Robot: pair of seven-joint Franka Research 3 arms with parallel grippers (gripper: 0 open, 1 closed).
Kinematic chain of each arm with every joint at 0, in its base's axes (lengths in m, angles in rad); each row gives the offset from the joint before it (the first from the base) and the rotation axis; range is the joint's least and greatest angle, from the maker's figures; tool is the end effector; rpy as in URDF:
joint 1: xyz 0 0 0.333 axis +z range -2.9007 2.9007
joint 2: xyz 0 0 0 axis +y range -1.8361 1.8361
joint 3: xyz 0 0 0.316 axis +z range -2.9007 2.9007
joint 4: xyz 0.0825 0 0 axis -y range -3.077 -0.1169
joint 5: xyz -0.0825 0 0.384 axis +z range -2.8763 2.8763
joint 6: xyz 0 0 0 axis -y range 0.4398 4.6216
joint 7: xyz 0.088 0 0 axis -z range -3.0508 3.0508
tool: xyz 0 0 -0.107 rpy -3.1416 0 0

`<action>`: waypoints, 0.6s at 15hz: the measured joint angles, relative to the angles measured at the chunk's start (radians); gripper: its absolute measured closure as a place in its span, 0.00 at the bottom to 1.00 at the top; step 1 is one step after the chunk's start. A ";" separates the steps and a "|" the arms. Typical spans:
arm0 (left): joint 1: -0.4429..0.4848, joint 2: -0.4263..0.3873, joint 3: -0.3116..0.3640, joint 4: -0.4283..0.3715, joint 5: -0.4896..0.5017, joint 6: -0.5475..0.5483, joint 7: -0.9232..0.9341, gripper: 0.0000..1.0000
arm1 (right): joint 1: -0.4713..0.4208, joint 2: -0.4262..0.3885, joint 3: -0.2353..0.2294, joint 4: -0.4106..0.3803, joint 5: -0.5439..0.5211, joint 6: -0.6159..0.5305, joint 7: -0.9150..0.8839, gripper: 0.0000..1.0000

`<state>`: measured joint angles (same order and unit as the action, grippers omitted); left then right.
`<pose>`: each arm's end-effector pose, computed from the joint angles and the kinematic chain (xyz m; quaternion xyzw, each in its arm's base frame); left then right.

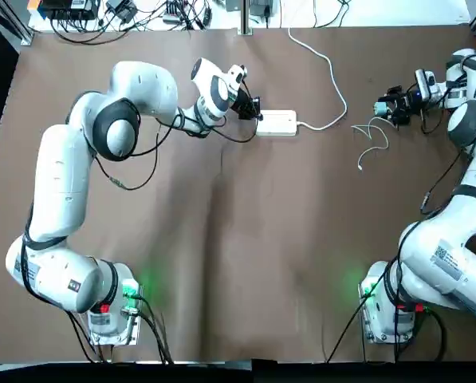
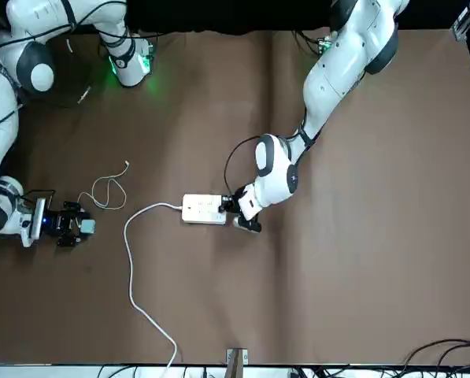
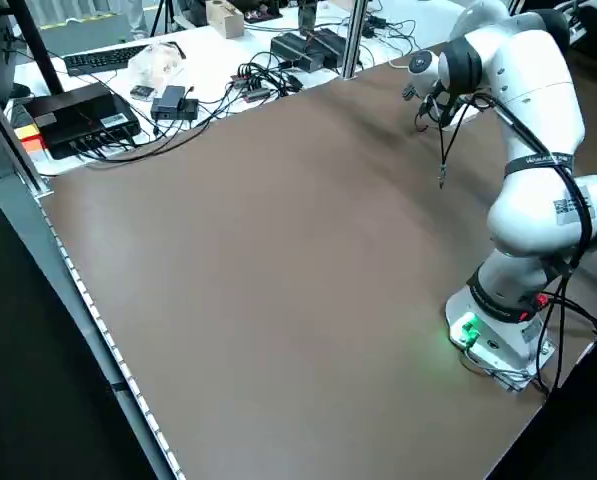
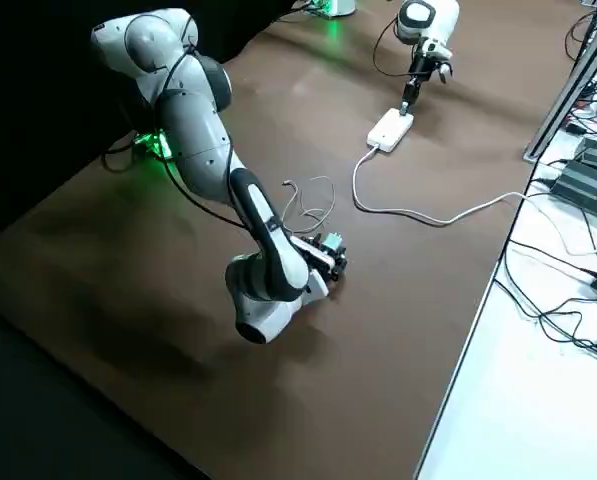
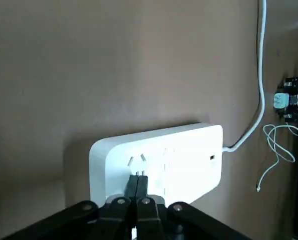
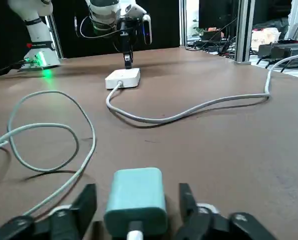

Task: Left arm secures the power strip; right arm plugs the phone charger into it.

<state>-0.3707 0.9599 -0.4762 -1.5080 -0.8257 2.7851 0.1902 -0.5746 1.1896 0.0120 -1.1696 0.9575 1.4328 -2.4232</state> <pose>0.5531 -0.4732 0.1560 0.9211 -0.0105 0.0114 0.3890 0.6061 -0.2703 0.0616 -0.5914 -0.5459 -0.4103 0.4289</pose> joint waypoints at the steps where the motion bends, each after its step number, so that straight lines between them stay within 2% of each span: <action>1: 0.000 0.000 0.000 0.000 0.000 0.000 0.000 0.98 | 0.001 0.000 0.000 0.004 0.000 0.002 0.000 0.30; 4: 0.000 0.000 0.000 0.000 0.000 0.000 0.000 0.98 | 0.002 0.001 0.000 0.008 -0.004 0.010 -0.001 0.35; 9: 0.000 0.000 0.000 0.000 0.000 0.000 0.000 0.98 | 0.002 0.003 0.000 0.009 -0.006 0.016 -0.007 0.37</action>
<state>-0.3709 0.9599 -0.4759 -1.5079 -0.8257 2.7851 0.1902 -0.5721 1.1929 0.0120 -1.1604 0.9510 1.4485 -2.4306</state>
